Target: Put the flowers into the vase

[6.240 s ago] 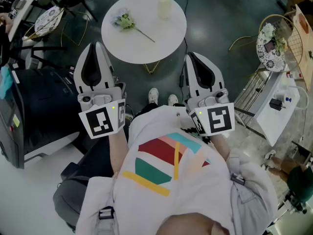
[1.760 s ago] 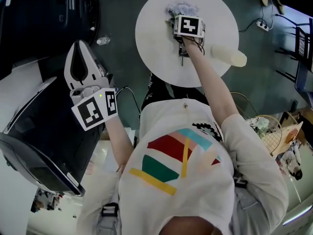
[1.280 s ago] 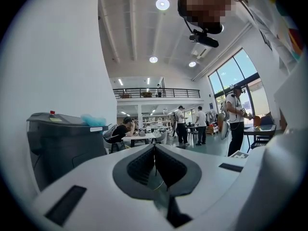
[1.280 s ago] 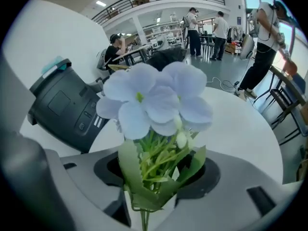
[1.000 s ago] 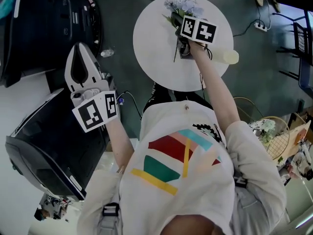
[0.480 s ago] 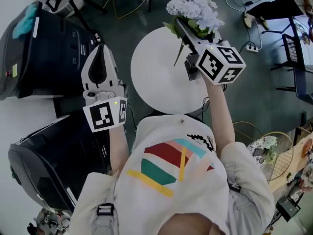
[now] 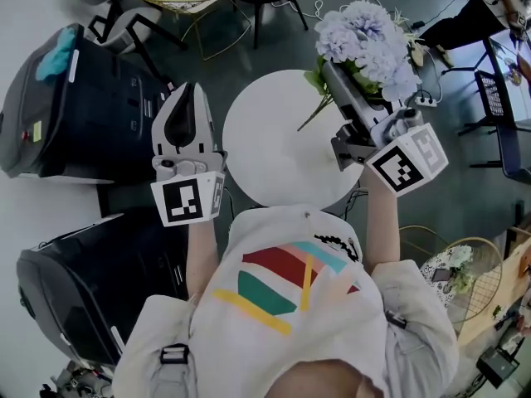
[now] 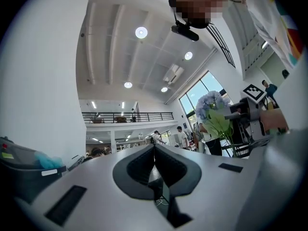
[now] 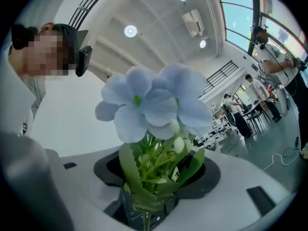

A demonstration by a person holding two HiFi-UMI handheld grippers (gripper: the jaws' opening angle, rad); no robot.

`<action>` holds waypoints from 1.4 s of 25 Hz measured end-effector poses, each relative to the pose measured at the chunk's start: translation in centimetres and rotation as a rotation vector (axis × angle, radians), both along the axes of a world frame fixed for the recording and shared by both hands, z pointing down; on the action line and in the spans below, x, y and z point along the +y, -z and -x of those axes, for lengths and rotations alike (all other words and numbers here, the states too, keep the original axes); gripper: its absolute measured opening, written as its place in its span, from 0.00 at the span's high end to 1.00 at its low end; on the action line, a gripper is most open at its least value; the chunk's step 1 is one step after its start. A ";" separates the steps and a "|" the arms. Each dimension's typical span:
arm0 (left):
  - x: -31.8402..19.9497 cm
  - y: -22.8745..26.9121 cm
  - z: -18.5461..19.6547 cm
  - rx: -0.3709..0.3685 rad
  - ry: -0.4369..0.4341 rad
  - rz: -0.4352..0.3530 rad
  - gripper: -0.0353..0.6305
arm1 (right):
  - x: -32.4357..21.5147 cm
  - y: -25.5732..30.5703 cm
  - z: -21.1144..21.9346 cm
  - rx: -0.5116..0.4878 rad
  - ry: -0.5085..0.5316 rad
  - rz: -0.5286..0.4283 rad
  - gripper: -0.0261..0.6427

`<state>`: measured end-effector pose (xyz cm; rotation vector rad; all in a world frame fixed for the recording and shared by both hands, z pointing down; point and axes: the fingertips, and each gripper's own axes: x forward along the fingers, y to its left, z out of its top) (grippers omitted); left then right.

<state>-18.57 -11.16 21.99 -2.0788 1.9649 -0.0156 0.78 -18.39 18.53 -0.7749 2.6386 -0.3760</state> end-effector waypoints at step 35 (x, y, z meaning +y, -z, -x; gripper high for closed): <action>1.7 -1.5 0.2 -0.036 0.073 0.047 0.94 | 0.0 -16.9 -10.8 0.366 -0.486 -0.023 0.54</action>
